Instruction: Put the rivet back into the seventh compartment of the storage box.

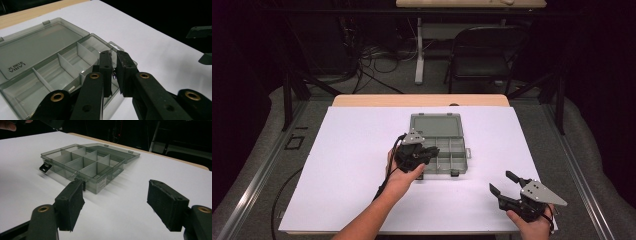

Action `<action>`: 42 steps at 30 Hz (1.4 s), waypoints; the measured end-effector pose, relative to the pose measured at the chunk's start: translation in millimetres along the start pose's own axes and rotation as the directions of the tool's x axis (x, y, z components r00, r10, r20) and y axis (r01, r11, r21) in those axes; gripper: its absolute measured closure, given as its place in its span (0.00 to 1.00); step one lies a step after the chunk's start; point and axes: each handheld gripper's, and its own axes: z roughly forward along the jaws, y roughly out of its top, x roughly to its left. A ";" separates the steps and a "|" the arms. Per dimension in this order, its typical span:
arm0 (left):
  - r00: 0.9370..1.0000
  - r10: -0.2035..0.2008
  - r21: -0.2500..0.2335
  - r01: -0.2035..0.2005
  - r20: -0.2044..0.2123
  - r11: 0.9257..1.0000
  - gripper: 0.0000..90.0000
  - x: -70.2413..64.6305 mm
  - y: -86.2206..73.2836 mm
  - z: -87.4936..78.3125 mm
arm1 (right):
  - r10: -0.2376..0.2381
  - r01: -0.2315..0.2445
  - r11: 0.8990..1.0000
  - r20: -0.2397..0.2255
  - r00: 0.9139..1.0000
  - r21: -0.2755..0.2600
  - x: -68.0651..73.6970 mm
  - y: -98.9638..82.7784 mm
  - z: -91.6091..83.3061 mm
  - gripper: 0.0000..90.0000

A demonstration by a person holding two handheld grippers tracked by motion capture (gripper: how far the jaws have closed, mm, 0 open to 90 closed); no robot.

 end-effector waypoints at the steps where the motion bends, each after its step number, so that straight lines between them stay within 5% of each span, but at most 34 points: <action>1: 1.000 -0.006 -0.002 0.006 -0.005 1.000 0.92 -0.5 -1.2 3.9 | 0.000 0.000 1.000 0.000 1.000 0.001 0.0 -0.1 0.1 0.31; 19: 0.999 -0.022 0.079 0.024 -0.029 0.997 0.92 1.4 -15.2 53.8 | 0.000 0.000 1.000 -0.003 1.000 0.005 0.1 -0.2 0.1 0.31; 39: 0.999 -0.024 0.105 0.028 -0.038 0.994 0.91 0.7 -19.1 59.7 | 0.001 -0.001 1.000 -0.002 1.000 0.008 -0.3 0.0 -0.9 0.31; 42: 0.998 -0.028 0.106 0.034 -0.057 0.994 0.76 1.1 -19.4 59.6 | -0.001 0.001 1.000 -0.001 1.000 -0.003 -0.1 -0.4 0.3 0.31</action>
